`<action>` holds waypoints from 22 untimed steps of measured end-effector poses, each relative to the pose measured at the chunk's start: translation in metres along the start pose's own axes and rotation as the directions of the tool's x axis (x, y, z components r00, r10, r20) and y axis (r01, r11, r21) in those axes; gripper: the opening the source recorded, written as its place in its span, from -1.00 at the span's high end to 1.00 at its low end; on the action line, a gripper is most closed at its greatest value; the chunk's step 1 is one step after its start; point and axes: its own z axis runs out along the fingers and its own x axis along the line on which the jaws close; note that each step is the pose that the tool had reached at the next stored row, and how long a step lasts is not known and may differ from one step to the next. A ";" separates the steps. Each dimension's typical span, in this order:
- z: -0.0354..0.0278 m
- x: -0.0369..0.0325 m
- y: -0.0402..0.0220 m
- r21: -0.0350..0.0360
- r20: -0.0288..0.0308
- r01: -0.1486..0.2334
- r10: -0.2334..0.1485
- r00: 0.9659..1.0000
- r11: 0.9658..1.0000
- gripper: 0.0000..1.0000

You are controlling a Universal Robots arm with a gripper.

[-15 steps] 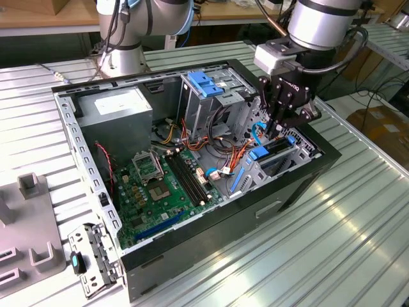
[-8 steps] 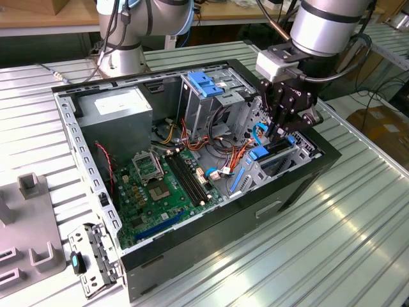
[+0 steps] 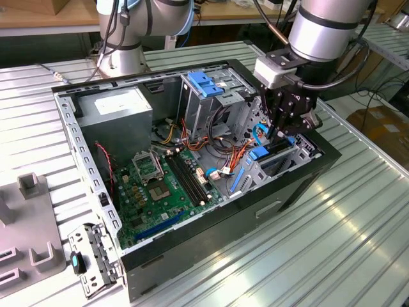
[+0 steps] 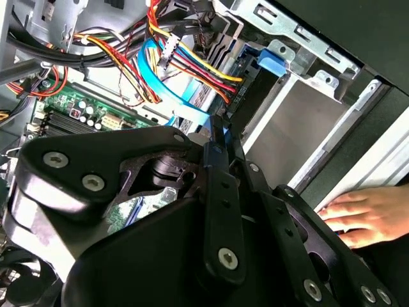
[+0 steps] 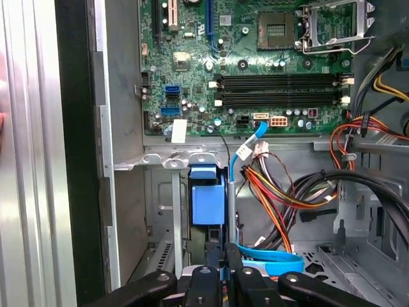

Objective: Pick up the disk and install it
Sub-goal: 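Insert the second disk wire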

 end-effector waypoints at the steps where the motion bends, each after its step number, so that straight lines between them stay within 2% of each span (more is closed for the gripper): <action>1: 0.0009 0.0006 0.0001 0.001 0.007 -0.001 0.001 1.000 1.000 0.68; 8: 0.0012 0.0029 0.0001 0.003 0.025 -0.003 0.003 1.000 1.000 0.68; 11: 0.0013 0.0046 0.0000 0.003 0.036 -0.004 0.003 0.999 1.000 0.68; 13: 0.0014 0.0067 0.0000 0.003 0.046 -0.004 0.004 0.999 1.000 0.68; 14: 0.0015 0.0082 0.0000 0.002 0.054 -0.005 0.005 0.999 1.000 0.68; 17: 0.0017 0.0120 -0.0002 0.002 0.068 -0.007 0.006 0.998 1.000 0.68; 20: 0.0019 0.0154 -0.0007 0.002 0.076 -0.008 0.008 0.997 1.000 0.68; 21: 0.0019 0.0164 -0.0009 0.001 0.083 -0.009 0.009 0.997 1.000 0.68; 22: 0.0021 0.0170 -0.0010 0.001 0.091 -0.010 0.010 0.996 1.000 0.68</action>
